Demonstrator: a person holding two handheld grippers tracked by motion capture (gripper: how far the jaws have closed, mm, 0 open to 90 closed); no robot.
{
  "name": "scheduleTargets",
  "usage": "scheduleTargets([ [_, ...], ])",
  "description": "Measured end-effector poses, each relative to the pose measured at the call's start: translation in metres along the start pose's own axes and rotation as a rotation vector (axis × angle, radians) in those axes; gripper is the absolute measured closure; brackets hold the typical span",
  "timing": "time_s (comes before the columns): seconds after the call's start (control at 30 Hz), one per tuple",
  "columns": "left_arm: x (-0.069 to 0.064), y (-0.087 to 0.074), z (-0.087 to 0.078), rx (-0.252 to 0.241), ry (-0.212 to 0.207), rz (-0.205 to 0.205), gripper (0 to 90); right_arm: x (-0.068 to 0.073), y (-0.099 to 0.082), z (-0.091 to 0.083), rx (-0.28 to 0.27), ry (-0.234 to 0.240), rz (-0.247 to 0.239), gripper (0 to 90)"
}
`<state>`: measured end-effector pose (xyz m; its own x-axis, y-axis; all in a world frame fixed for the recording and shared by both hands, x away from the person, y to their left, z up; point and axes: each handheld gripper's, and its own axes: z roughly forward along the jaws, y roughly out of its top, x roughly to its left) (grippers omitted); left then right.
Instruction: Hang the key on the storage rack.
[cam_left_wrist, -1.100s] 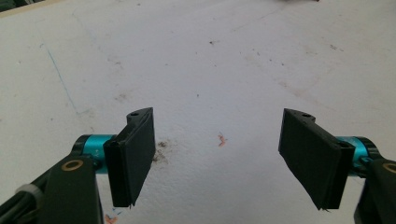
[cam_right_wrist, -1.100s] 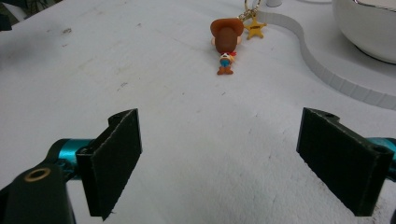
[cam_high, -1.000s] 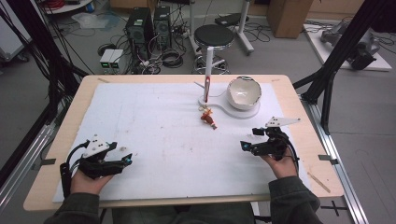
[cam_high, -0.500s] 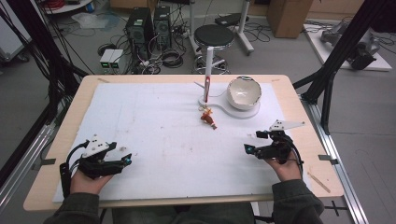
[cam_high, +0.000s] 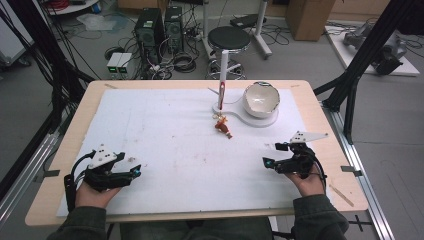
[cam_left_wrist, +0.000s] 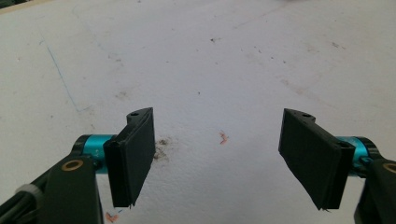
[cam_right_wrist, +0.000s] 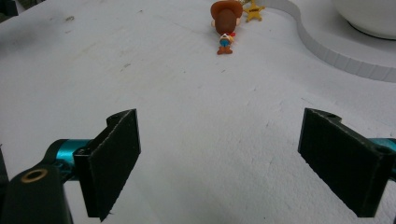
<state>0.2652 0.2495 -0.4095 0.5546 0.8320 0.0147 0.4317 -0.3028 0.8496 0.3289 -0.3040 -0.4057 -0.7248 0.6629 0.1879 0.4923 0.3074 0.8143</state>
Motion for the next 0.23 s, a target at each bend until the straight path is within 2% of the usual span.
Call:
scheduleTargets([
  [0.23,0.0004,0.0005,0.0009,0.000,0.001,0.001,27.5,-0.0001,-0.0009,0.0028,-0.009,-0.005,-0.012,12.3],
])
